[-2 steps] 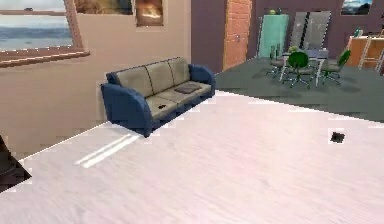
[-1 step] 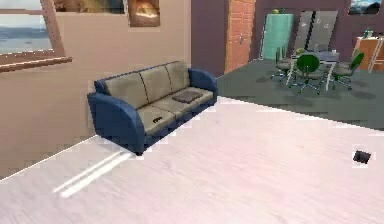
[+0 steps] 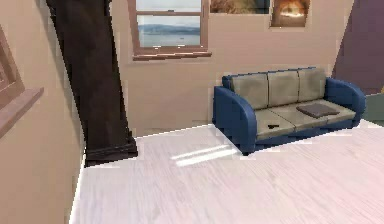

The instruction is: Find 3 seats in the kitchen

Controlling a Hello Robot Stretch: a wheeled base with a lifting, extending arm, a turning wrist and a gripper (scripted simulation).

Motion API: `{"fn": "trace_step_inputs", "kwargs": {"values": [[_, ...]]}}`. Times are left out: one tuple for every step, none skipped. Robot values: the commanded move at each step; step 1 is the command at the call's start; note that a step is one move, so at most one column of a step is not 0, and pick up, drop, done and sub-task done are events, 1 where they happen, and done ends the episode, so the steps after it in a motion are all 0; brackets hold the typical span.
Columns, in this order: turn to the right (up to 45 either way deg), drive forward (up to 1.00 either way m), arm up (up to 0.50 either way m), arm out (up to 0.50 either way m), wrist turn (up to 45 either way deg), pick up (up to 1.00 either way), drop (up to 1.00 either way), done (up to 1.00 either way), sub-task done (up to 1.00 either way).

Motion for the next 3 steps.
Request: {"fn": "trace_step_inputs", "kwargs": {"values": [[0.0,0.10,0.00,0.00,0.0,0.00,0.00,0.00,0.00],[45.0,0.00,0.00,0.00,0.0,0.00,0.00,0.00,0.00],[21.0,0.00,0.00,0.00,0.0,0.00,0.00,0.00,0.00]]}}
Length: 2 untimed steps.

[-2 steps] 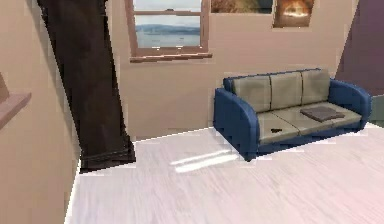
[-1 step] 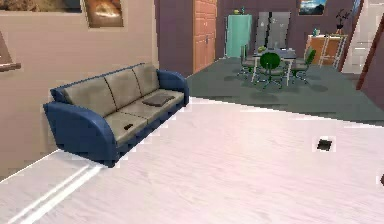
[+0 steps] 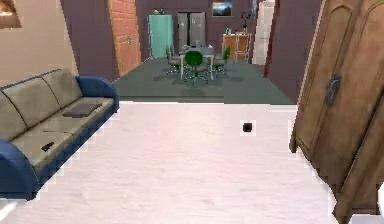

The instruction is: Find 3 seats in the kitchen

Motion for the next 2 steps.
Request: {"fn": "trace_step_inputs", "kwargs": {"values": [[0.0,1.00,0.00,0.00,0.0,0.00,0.00,0.00,0.00],[3.0,0.00,0.00,0.00,0.0,0.00,0.00,0.00,0.00]]}}
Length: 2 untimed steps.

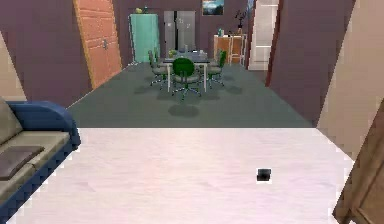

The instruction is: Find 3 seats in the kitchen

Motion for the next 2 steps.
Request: {"fn": "trace_step_inputs", "kwargs": {"values": [[0.0,1.00,0.00,0.00,0.0,0.00,0.00,0.00,0.00],[3.0,0.00,0.00,0.00,0.0,0.00,0.00,0.00,0.00]]}}
